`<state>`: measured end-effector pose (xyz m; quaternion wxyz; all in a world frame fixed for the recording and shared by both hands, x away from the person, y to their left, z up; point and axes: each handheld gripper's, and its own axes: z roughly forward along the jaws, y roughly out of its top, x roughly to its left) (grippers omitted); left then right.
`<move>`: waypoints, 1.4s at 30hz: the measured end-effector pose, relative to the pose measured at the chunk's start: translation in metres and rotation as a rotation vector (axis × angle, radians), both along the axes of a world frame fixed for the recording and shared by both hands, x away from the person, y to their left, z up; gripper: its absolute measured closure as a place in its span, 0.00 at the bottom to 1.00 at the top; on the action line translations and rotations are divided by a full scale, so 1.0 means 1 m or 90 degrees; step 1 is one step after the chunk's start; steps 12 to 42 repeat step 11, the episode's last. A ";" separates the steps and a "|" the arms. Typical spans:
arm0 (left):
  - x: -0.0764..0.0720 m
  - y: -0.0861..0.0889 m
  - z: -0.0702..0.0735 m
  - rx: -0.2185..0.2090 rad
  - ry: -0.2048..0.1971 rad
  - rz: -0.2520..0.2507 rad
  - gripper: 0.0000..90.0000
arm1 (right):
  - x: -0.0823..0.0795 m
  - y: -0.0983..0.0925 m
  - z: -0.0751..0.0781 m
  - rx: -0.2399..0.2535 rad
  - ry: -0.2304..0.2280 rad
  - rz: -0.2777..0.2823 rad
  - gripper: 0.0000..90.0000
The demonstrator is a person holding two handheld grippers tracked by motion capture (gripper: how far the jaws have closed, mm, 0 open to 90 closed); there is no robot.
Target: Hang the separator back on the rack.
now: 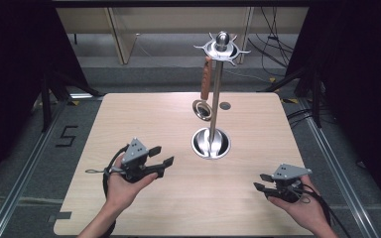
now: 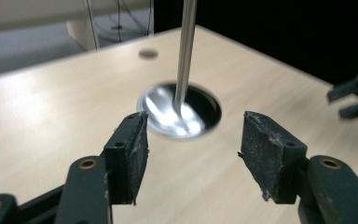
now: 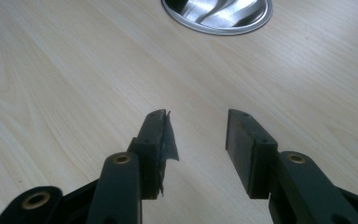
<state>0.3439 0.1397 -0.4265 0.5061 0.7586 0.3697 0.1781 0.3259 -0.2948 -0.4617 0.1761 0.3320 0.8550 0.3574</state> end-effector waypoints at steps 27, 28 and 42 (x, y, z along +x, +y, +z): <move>-0.006 0.005 -0.034 0.033 0.063 0.007 0.46 | -0.003 0.001 0.000 0.012 0.011 -0.004 0.65; -0.006 0.005 -0.034 0.033 0.063 0.007 0.46 | -0.003 0.001 0.000 0.012 0.011 -0.004 0.65; -0.006 0.005 -0.034 0.033 0.063 0.007 0.46 | -0.003 0.001 0.000 0.012 0.011 -0.004 0.65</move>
